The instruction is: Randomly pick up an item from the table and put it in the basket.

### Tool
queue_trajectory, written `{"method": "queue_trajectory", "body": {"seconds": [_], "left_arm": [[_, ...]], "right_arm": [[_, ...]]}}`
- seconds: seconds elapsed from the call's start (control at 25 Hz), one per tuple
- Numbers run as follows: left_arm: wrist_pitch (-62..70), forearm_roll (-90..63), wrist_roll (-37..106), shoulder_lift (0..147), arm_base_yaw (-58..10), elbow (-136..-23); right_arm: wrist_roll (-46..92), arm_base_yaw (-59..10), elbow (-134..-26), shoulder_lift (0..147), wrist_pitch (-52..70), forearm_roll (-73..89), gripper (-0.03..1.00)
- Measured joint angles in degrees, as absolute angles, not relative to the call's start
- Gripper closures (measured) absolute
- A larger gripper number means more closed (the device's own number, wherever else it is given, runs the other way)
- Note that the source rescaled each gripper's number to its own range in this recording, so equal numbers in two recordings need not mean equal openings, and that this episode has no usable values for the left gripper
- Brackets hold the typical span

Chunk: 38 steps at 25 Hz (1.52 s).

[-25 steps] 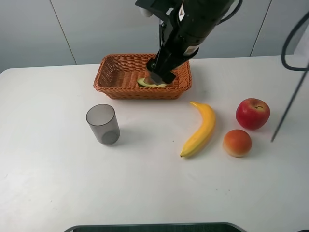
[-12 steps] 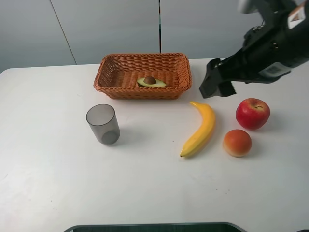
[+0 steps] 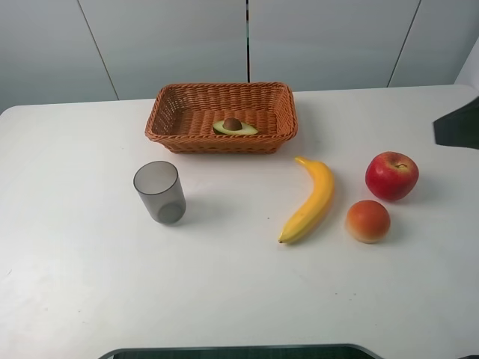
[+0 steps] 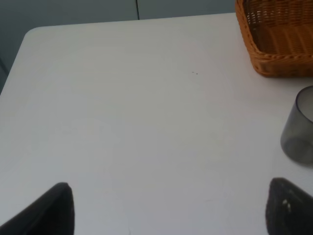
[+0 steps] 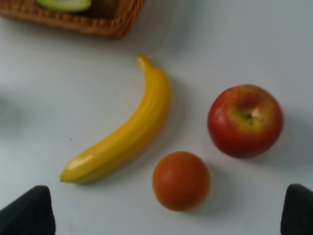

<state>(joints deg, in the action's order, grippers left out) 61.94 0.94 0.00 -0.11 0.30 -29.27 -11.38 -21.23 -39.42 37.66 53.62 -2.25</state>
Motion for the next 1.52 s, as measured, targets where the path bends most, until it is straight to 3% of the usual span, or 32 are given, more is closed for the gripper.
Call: {"method": "queue_trajectory", "body": {"seconds": [0.32,0.76,0.96,1.52], "left_arm": [[61.9,0.9,0.0,-0.1,0.3,-29.3],[61.9,0.9,0.0,-0.1,0.3,-29.3],[61.9,0.9,0.0,-0.1,0.3,-29.3],[61.9,0.9,0.0,-0.1,0.3,-29.3]], "right_arm": [[-12.7,-21.2,-37.0,23.8,65.3,-8.0,-0.03],[-8.2,-21.2,-29.4,13.5,63.4,-5.9,-0.03],[-2.0,-21.2,-29.4,10.3,63.2,-1.8,-0.03],[-1.4,-21.0,-29.4,0.1,63.0,-0.7,-0.03]]}}
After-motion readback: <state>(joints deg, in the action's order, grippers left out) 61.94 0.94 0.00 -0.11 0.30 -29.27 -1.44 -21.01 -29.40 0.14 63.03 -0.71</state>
